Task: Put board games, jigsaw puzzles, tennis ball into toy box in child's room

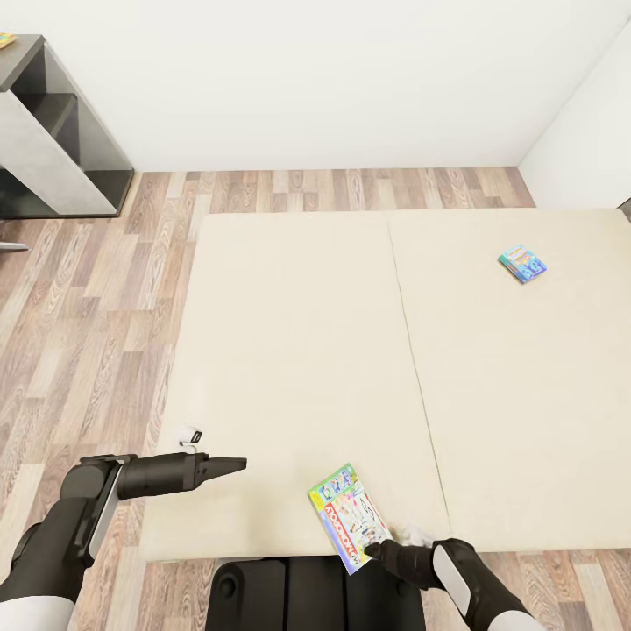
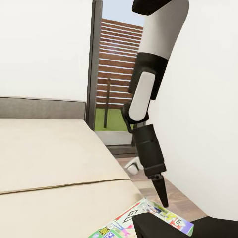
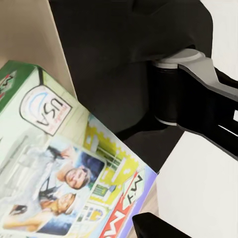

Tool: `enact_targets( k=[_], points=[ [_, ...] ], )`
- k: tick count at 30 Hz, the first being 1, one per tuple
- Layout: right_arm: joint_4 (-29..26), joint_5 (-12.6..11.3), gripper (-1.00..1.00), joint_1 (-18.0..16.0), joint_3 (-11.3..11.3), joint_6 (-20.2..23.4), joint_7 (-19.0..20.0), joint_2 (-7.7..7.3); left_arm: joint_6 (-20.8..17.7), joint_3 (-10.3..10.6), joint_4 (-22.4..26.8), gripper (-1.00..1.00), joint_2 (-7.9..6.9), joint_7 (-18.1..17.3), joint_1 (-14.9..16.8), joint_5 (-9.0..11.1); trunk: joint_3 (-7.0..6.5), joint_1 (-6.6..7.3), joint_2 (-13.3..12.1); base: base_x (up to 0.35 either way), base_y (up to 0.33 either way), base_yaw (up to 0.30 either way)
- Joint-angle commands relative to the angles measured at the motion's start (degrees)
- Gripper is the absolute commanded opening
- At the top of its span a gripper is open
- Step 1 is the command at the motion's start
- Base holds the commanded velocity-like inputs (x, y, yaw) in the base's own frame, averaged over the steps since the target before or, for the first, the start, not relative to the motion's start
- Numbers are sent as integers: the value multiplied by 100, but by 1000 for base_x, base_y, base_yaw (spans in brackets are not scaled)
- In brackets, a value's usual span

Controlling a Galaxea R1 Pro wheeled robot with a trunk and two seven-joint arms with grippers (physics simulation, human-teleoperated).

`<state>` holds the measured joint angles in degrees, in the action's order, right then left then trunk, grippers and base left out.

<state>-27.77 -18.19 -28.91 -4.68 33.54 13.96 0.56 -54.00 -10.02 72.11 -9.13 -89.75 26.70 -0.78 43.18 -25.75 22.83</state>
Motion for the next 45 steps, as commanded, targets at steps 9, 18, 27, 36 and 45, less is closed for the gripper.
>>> enact_targets(
  k=[9, 18, 27, 36, 45],
  points=[
    [-20, 0, 100, -1, -26, 13, 12, 22, -63, 0, 1, 100, -1, -25, 2, -9, 6, -3, 8, 0, 0, 0],
    [-57, -8, 100, -1, -19, -179, 18, 49, -63, -4, -2, 100, -2, -25, 2, -10, 6, -3, 8, 0, 0, 0],
    [-77, -9, 100, -2, 96, -214, 19, 100, -66, -9, 3, 100, -8, -25, 2, -9, 6, -3, 8, 0, 0, 0],
    [-79, -2, 100, -63, 107, -216, 19, 234, -67, -29, -3, 100, -151, -25, 0, 35, 6, -3, 8, 0, 0, 0],
    [-80, -2, 100, -79, 138, -216, 19, 274, -67, -42, 0, 100, -224, -25, 1, 59, 6, -3, 8, 0, 0, 0]
  ],
)
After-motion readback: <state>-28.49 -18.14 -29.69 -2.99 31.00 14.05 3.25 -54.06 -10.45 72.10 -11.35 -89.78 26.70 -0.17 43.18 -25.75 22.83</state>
